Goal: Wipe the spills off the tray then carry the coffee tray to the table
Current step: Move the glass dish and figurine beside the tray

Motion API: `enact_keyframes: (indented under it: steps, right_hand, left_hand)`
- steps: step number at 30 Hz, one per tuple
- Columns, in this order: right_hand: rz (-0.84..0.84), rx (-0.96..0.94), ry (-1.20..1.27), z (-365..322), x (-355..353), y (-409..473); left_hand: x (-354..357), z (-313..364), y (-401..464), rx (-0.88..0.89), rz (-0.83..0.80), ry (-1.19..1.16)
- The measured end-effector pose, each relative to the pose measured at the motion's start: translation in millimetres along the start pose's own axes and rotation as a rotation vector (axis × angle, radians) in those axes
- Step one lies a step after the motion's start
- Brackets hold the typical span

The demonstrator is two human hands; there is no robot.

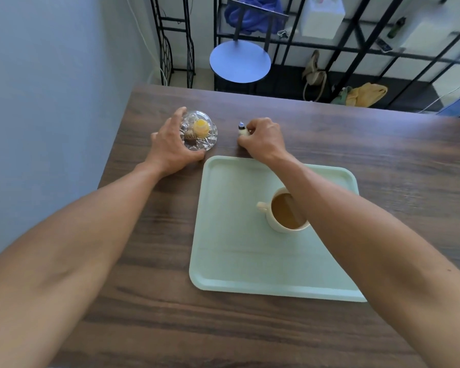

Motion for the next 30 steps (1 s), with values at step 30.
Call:
enact_keyframes:
  steps: [30]
  right_hand:
    - [0.039,-0.07,0.041,-6.2,8.1,26.4]
  left_hand:
    - [-13.0,-0.4,19.6,-0.038,0.031,-0.085]
Point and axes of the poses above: each hand's wrist, its own y-axis towards the middle knuckle, its own x-axis out of the palm, z = x × y, the point moved 3 cm from there along y, towards the middle knuckle, and after that the axes turned 13 degrees about -x, right-handed, at the moved point
